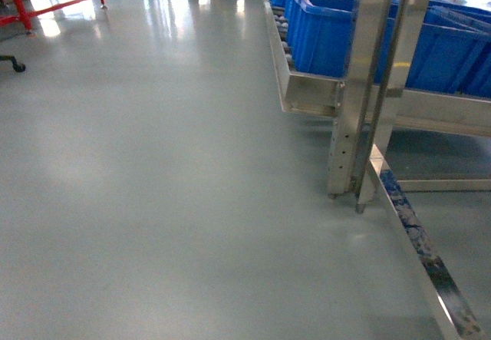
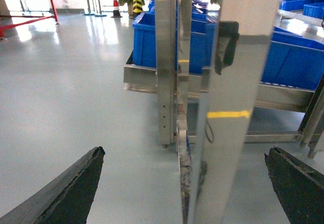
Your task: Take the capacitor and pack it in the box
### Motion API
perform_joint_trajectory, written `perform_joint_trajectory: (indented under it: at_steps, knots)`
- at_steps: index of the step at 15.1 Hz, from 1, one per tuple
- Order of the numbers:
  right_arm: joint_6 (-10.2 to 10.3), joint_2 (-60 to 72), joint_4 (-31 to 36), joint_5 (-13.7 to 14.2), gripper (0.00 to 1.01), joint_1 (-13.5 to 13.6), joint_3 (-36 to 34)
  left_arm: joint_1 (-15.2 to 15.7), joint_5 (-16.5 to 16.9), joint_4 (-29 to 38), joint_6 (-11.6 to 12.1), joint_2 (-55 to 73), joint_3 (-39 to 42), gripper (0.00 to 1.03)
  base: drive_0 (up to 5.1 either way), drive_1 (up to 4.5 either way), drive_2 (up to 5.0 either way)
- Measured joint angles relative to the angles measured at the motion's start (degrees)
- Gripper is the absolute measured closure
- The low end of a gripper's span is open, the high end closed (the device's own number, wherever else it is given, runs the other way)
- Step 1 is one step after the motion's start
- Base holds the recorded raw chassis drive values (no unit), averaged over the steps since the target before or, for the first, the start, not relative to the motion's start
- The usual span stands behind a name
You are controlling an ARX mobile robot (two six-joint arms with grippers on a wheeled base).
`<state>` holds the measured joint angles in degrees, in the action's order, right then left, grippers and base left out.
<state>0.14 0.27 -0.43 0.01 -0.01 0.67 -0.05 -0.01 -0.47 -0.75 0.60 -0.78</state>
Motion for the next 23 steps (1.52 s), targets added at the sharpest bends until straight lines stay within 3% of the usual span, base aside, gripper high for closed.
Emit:
perform_joint_trajectory:
  at_steps: [23]
  knots:
    - [0.0,0.0,0.1,0.0,0.03,0.0,0.0,0.0,0.0,0.1,0.1,0.0,0.0,0.59,-5.0,2.44,2.4]
